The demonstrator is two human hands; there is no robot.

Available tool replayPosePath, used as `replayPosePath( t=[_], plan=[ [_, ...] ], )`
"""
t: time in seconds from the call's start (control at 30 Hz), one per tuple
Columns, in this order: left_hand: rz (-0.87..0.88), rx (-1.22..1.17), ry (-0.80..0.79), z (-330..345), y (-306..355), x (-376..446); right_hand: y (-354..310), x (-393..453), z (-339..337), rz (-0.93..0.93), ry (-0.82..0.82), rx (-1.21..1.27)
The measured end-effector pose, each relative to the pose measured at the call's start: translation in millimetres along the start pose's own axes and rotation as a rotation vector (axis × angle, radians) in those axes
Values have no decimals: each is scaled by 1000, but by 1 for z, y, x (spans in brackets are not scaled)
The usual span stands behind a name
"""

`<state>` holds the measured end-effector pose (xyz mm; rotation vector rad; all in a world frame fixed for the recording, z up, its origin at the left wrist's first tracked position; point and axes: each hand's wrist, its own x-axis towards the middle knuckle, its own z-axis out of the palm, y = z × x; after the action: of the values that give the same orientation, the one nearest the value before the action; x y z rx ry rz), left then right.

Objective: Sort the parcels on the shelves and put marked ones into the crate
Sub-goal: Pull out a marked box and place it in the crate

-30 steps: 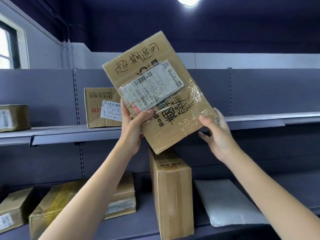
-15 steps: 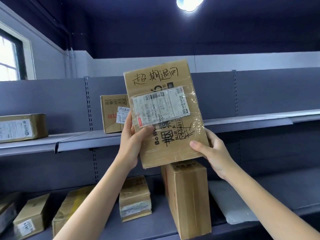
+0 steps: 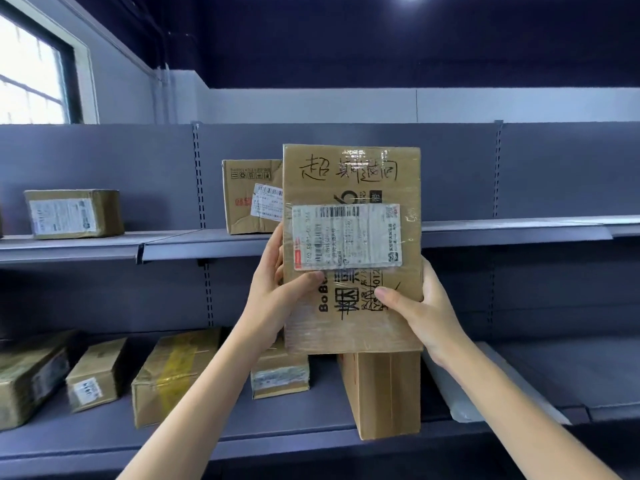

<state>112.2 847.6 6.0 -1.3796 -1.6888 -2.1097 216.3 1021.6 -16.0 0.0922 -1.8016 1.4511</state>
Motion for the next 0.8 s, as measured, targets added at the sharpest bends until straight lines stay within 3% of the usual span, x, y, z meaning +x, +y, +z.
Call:
replayPosePath(
  t=[0.27,0.8],
  plan=[
    [-115,52,46,16,-6,-33,15,-23,-12,25,-31,6],
    [-501,37,182,-8,-64,-162,88,-118,22,370,-78,45]
  ],
)
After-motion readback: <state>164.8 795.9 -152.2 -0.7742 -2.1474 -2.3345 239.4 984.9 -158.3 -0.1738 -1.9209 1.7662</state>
